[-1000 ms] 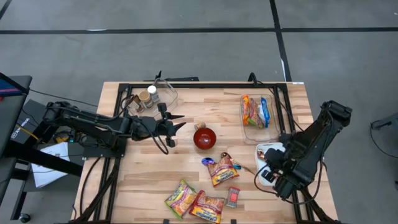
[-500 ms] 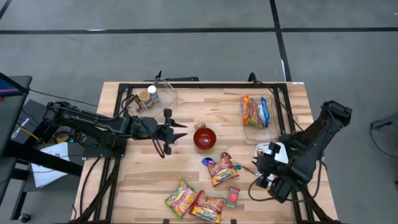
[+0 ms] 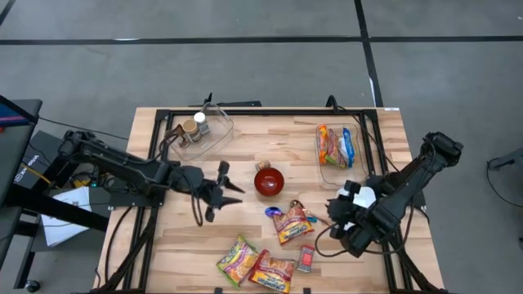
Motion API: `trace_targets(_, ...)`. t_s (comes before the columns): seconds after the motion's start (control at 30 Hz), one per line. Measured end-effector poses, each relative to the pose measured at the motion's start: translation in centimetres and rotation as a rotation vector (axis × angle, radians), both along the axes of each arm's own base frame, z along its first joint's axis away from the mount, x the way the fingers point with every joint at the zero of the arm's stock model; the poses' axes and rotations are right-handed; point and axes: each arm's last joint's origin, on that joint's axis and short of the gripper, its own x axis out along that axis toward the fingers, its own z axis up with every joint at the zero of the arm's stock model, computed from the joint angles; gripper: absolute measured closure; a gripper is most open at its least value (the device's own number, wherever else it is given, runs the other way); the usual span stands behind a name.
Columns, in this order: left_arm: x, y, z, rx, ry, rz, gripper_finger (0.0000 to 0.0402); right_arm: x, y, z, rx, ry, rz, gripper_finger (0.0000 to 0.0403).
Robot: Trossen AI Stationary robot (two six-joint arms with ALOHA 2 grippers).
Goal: Pick & Place Food Item
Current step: Put the green noodle pack into the right transparent bin
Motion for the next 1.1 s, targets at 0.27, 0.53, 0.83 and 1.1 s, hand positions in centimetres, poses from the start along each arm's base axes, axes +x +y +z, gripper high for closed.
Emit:
trace_targets(0.27, 0.7, -2.5, -0.7, 0.013, -0.030, -0.093, 0.0274, 0.6, -0.8, 0.0, -0.048, 0.035, 0.019, 0.0339)
trace_targets(0.53, 1.9, -3.3, -2.9, -0.062, 0.056, -0.060, 0.0262, 1.0, -1.3, 0.0, -0.085, 0.047, 0.027, 0.0339)
trace_targets(0.83, 0.2, -6.0, -5.1, -0.361, 0.312, 0.042, 0.0237, 1.1, -1.3, 0.0, -0.084, 0.047, 0.025, 0.0339)
trace_targets(1.1, -3.2, -11.5, -9.2, -0.353, 0.483, -0.045, 0.0251, 0.8, -1.0, 0.0, -0.074, 0.040, 0.032, 0.0339)
